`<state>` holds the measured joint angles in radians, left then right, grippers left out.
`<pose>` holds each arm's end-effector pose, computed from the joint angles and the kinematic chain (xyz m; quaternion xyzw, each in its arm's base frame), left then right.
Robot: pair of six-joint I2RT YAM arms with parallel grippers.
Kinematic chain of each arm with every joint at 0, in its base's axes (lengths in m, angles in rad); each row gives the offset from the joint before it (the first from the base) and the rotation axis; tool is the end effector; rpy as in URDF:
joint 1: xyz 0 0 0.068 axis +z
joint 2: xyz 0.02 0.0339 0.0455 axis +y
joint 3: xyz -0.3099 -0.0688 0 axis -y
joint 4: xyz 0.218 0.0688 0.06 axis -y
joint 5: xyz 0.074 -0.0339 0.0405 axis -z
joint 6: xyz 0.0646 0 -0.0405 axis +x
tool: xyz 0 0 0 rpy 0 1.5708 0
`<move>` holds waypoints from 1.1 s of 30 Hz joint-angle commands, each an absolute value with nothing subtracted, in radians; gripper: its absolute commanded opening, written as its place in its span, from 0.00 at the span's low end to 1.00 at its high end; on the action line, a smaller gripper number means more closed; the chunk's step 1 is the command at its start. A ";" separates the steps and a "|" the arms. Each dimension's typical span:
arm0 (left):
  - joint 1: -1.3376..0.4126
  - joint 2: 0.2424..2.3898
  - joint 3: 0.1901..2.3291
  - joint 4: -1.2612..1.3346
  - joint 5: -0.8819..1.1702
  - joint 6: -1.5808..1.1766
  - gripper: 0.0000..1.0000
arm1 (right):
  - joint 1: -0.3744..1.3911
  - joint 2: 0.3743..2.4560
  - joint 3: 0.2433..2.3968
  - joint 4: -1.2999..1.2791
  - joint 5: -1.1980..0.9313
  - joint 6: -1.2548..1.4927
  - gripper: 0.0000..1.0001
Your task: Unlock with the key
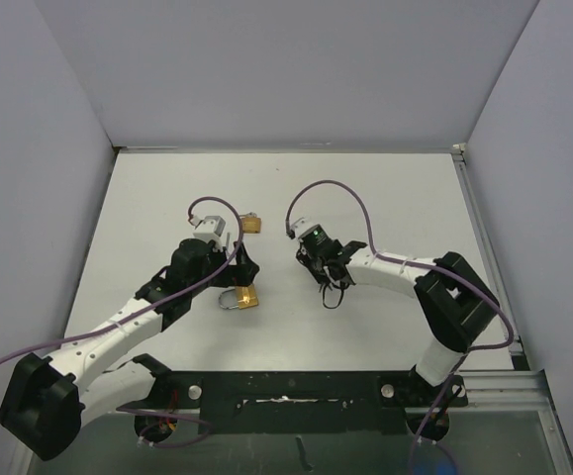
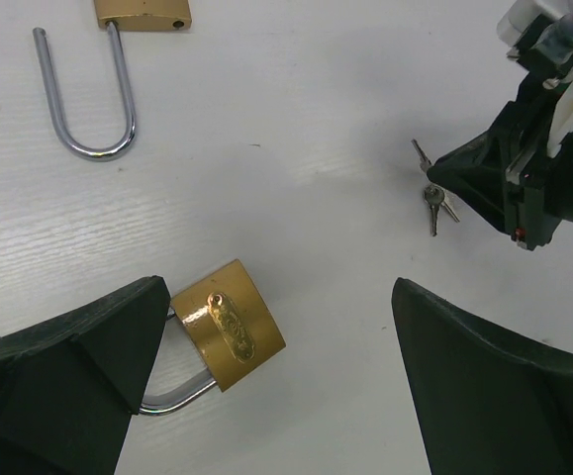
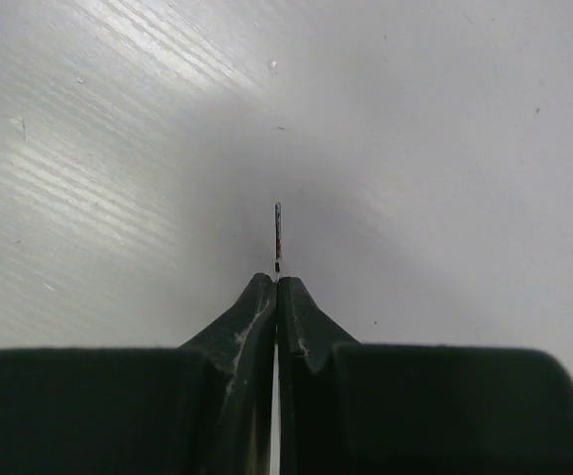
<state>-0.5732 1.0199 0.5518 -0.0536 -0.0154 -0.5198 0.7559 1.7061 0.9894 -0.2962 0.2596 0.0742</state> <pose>0.1682 -0.1074 0.2637 0.0193 0.8653 -0.2546 0.4313 0.2572 0.2197 0.2069 -0.2851 0.9103 -0.0038 0.3000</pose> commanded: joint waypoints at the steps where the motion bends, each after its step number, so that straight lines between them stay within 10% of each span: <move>1: -0.568 1.025 0.536 0.069 0.033 -0.498 0.98 | 0.703 1.573 0.957 -0.221 0.142 0.092 0.00; 19: -0.571 1.151 0.489 0.380 0.219 -0.535 0.92 | 0.688 1.449 0.943 -0.212 -0.037 0.062 0.00; 33: -0.574 1.266 0.613 0.246 0.038 -0.993 0.67 | 0.881 1.391 0.861 -0.081 0.318 -0.022 0.00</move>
